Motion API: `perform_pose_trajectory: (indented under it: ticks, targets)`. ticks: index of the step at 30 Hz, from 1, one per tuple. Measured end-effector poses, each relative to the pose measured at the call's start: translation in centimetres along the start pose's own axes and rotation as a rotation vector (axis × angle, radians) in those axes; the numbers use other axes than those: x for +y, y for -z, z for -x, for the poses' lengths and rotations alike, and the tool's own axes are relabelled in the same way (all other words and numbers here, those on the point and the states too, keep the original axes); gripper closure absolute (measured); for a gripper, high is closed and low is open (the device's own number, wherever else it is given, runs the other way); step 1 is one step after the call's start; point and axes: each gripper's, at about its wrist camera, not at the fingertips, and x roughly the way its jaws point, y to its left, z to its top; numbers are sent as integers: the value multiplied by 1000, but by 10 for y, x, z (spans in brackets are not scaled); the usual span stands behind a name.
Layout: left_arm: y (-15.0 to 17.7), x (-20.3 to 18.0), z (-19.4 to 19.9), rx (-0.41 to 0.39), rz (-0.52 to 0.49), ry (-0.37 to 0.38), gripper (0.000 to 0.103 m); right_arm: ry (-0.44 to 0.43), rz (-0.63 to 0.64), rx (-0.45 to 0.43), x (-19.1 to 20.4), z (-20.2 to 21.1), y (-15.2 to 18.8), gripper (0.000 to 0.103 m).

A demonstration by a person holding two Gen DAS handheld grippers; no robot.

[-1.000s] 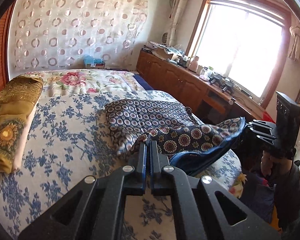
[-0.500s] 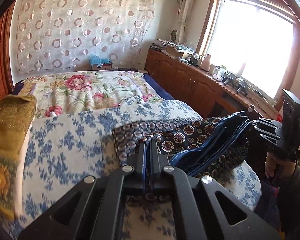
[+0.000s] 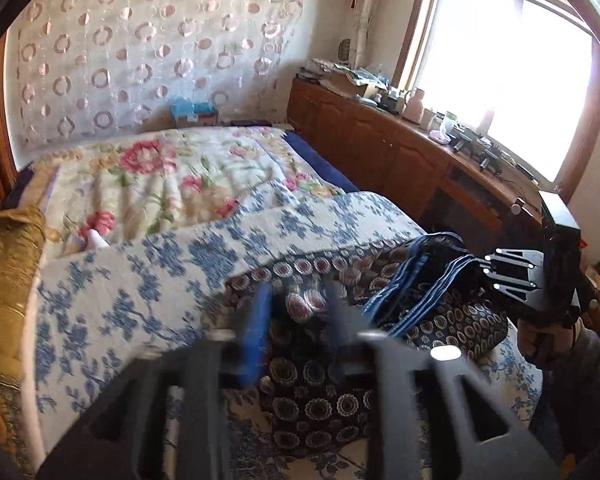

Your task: Fold small clothes

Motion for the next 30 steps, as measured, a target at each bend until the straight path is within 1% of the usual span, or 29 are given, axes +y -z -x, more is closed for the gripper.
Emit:
perform_pose_trajectory:
  ticks: [2, 5, 8, 9, 11, 12, 13, 14, 16, 20, 24, 27, 30]
  targets:
    - [-1, 1, 5, -14, -15, -9, 56, -7, -3, 2, -1, -2, 0, 102]
    - [-2, 5, 9, -17, -16, -14, 54, -2, -1, 3, -2, -4, -3, 102]
    - [1, 9, 6, 1, -17, -23, 54, 12, -17, -4, -6, -6, -12, 101]
    - [3, 10, 4, 8, -17, -27, 54, 17, -25, -5, -7, -8, -15, 97]
    - [6, 14, -1, 26, -11, -32, 54, 58, -44, -10, -13, -9, -23, 86]
    - [8, 15, -5, 37, -8, -31, 53, 73, -45, -15, -14, -9, -25, 78]
    - [9, 16, -8, 47, -3, -31, 53, 101, -47, -24, -17, -9, -27, 71]
    - [11, 18, -12, 57, 0, -29, 53, 116, -56, -31, -19, -8, -28, 69]
    - [12, 18, -19, 77, -7, -36, 53, 132, -73, -37, -23, -6, -29, 55]
    - [13, 22, -36, 111, -14, -43, 53, 151, -82, -41, -26, 3, -26, 54]
    - [12, 25, -47, 129, -13, -48, 53, 188, -95, -57, -33, 14, -26, 48]
    - [10, 26, -53, 137, -14, -47, 53, 204, -100, -60, -38, 21, -30, 47]
    - [9, 26, -60, 148, -18, -48, 53, 168, -106, -57, -39, 27, -31, 47]
